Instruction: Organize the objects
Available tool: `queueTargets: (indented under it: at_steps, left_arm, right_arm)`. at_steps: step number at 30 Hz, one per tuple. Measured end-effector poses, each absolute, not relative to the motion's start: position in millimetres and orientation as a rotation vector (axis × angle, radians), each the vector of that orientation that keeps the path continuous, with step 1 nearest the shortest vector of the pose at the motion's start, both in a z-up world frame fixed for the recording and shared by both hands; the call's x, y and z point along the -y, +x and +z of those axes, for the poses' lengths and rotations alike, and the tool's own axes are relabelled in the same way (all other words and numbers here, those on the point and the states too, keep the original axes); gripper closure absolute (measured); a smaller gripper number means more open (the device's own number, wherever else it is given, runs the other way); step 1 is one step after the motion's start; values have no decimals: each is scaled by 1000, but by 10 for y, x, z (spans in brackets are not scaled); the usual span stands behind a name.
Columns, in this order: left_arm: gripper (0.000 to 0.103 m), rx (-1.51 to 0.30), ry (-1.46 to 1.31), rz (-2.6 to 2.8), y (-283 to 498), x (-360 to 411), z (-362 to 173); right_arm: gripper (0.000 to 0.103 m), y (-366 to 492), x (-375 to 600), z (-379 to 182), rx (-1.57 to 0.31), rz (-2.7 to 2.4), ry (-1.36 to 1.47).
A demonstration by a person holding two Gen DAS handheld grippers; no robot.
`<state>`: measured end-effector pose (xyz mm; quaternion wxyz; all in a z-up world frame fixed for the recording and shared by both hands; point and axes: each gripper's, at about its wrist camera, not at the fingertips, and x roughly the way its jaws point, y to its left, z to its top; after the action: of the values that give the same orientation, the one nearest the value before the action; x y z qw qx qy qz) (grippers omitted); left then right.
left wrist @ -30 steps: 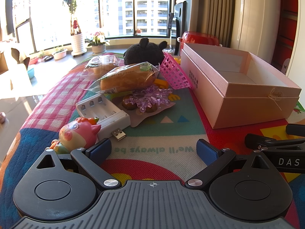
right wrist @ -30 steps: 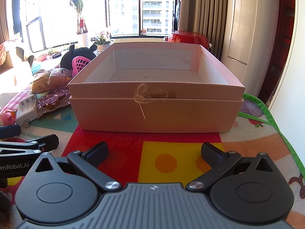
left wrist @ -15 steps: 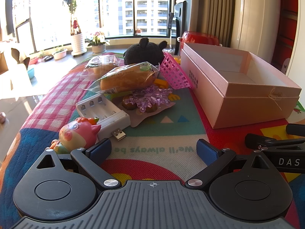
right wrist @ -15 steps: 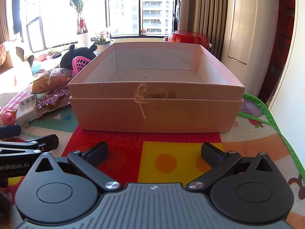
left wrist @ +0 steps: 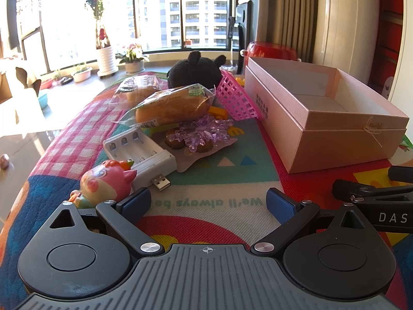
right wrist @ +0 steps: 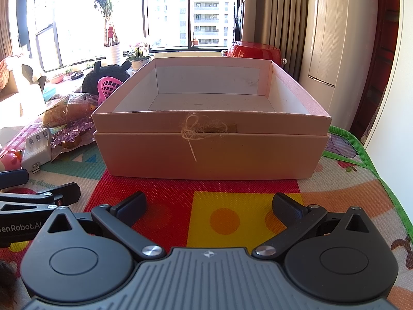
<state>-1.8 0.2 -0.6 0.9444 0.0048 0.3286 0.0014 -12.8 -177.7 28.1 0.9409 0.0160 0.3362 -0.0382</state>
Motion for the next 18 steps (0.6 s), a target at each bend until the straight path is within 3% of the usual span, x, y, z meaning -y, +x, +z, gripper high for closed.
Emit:
queueTargets:
  at_steps: [5, 12, 18]
  left_arm:
    - [6, -633, 14, -19, -170, 50, 98]
    - [6, -445, 127, -46, -572, -295, 529]
    - [6, -661, 98, -35, -208, -925, 410]
  right_arm:
    - [0, -107, 1819, 298, -716, -56, 33]
    - [0, -36, 1831, 323, -775, -28, 16]
    - [0, 3, 1802, 329, -798, -60, 33]
